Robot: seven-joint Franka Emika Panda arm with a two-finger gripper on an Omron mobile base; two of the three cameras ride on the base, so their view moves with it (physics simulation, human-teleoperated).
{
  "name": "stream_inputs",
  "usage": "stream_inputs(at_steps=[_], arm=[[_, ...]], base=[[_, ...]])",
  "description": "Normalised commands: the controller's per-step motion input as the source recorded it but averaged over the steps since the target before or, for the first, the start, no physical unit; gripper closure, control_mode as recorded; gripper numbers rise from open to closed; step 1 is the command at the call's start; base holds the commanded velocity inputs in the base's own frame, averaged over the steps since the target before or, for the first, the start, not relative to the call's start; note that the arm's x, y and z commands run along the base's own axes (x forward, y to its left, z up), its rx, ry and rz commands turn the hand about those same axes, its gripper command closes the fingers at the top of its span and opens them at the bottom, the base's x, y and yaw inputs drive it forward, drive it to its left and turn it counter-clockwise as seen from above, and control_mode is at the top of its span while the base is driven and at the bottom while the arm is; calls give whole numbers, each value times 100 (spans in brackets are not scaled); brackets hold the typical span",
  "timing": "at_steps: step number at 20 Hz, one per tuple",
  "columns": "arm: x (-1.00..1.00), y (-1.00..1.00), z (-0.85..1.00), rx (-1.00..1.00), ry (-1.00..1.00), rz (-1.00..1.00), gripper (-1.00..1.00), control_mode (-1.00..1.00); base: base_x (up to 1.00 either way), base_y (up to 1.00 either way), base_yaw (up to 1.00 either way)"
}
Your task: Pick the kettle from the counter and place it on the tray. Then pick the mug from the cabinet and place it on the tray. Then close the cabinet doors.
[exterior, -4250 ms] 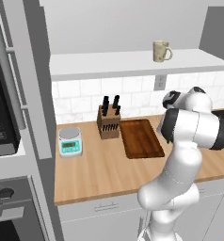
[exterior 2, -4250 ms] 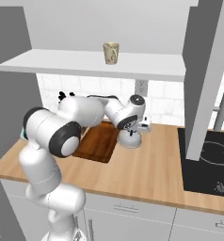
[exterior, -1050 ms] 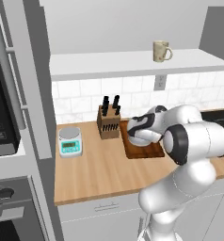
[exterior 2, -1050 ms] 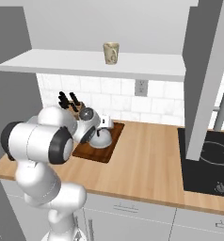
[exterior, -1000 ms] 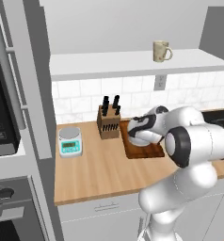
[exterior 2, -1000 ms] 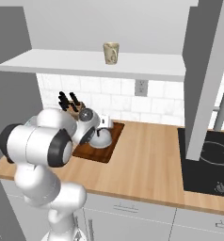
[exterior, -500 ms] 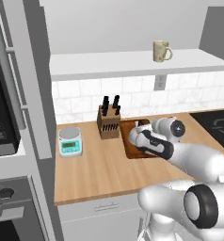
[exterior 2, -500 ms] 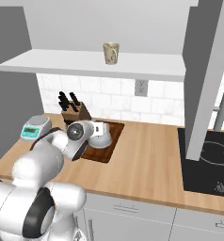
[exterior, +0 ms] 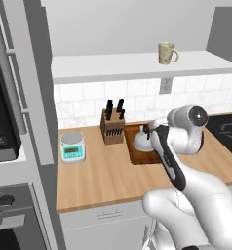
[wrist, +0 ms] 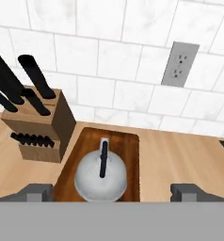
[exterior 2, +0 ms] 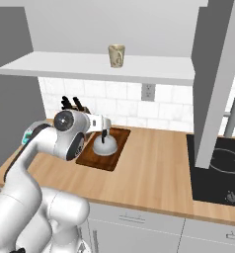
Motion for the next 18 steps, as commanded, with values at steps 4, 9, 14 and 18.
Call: stream_inputs(at_steps=[4, 9, 14, 18], arm=[[-4, -4, 0, 3, 4, 1, -100, -100], [-18, -8, 26, 10, 1, 8, -100, -100], [-31, -6, 94, 7, 3, 3, -100, -100], [-12, -3, 100, 5, 3, 0, -100, -100]], base=[[0, 0, 0], [0, 0, 0], [0, 0, 0], [0, 0, 0]])
